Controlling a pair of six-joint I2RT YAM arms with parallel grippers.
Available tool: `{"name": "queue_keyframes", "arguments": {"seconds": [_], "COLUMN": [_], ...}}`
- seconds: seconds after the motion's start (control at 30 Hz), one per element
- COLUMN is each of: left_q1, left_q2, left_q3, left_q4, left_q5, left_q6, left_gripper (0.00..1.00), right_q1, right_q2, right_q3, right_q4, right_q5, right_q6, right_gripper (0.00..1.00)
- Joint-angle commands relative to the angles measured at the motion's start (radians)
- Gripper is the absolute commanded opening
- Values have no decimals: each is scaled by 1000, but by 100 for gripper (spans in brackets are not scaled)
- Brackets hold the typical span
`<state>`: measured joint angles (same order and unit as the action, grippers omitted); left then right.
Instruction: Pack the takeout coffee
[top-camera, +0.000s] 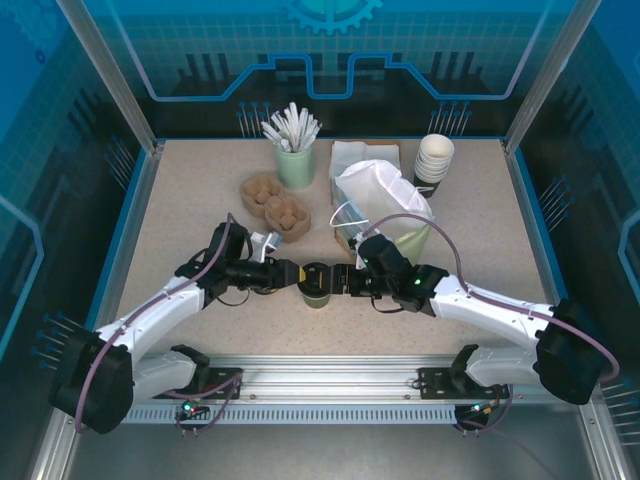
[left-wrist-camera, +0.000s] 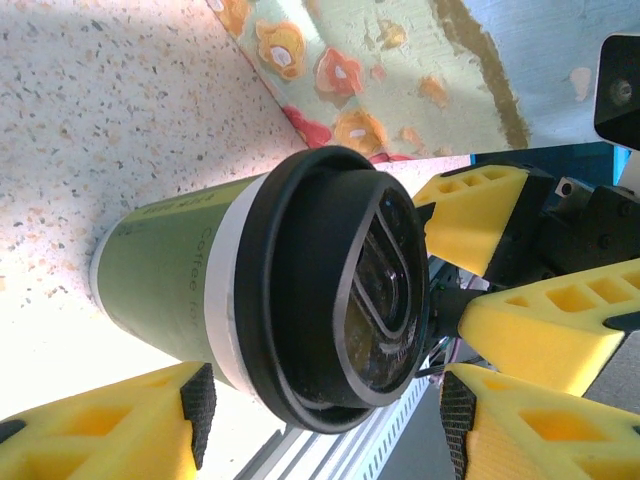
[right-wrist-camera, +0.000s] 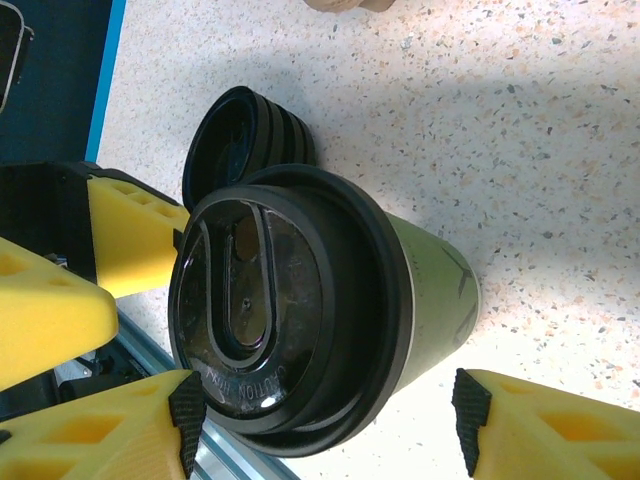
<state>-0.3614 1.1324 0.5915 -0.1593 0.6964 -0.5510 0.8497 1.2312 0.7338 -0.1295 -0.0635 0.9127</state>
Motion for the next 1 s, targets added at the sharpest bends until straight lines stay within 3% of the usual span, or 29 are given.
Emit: {"name": "queue_keyframes", "arguments": {"seconds": [0.0,0.47,0.97], "left_q1": [7,-14,-14], "left_q2": [23,80,89], "left_q3": [34,45,41], "left_q4": [16,4,-41], "left_q5": [-18,-37,-52], "left_q6": [0,35,69], "left_gripper": [63,64,52], "right_q1": [-17,-22,-24], "right_q2": [10,44,60], "right_q3": [34,49,53], "right_q4": [17,27,34], "right_q5": [-10,-32,-30], "right_q6": [-17,-14,-10], "right_gripper": [69,68,67]}}
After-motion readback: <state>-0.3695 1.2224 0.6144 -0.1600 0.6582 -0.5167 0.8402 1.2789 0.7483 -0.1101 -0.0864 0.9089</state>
